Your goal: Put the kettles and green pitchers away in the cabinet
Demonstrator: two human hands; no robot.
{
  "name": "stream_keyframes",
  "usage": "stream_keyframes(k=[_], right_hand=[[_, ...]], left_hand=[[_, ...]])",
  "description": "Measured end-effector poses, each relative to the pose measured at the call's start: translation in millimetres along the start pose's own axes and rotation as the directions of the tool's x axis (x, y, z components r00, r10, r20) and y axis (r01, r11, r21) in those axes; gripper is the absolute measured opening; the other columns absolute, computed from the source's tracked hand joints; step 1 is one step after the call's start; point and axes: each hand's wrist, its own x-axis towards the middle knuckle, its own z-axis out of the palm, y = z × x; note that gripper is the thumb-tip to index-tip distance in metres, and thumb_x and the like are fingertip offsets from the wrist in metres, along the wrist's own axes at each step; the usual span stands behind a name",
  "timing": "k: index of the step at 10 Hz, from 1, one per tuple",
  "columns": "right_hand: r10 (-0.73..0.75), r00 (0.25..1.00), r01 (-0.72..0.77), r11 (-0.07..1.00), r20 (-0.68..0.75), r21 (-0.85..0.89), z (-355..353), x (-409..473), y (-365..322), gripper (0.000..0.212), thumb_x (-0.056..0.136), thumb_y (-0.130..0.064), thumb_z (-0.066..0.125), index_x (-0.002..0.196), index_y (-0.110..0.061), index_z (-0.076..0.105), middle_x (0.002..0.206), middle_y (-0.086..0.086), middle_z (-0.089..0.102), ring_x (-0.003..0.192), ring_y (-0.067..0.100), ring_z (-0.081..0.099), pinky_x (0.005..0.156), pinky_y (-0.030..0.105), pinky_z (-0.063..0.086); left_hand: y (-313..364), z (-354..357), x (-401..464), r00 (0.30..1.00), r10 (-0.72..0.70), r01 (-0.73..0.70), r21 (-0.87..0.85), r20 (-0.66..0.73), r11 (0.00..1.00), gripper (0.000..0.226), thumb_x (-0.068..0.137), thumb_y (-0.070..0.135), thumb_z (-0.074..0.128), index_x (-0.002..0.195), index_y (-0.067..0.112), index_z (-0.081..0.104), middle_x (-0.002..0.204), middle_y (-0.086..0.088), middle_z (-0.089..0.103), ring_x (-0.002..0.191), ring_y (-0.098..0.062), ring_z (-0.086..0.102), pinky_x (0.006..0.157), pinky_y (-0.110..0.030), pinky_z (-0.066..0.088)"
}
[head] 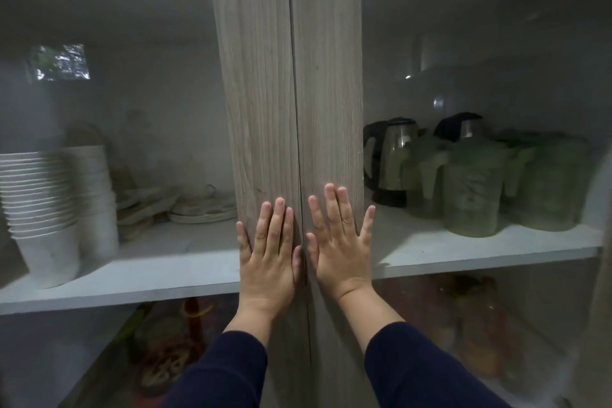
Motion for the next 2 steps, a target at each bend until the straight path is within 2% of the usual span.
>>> stream_keyframes(k=[1, 2], right_hand=[[-0.005, 0.999, 0.004, 1.000, 0.045, 0.020, 7.1, -13.0, 6.8, 0.061, 0.100, -0.038, 0.018, 0.153, -0.021, -0.005, 0.162, 0.003, -0.016, 0.150, 0.020, -0.012, 0.117, 0.059, -0.004], [-0.062, 0.987, 0.058, 0.998, 0.151, 0.034, 0.7, -93.6, -2.0, 0.062, 0.092, -0.045, 0.039, 0.149, -0.022, 0.030, 0.163, 0.004, -0.001, 0.151, 0.021, -0.003, 0.113, 0.063, 0.012]], left_hand=[[2.4, -5.5, 5.9, 1.000, -0.019, 0.020, -0.031, 0.021, 0.999, 0.072, 0.094, 0.033, 0.028, 0.153, 0.011, -0.006, 0.162, -0.004, -0.017, 0.150, -0.021, -0.013, 0.118, -0.049, -0.001], [4.5, -12.3, -31.6, 0.993, 0.109, -0.103, -0.132, 0.042, 0.986, 0.070, 0.089, 0.025, 0.034, 0.153, 0.009, 0.011, 0.163, -0.007, -0.009, 0.151, -0.026, -0.003, 0.118, -0.051, 0.006]])
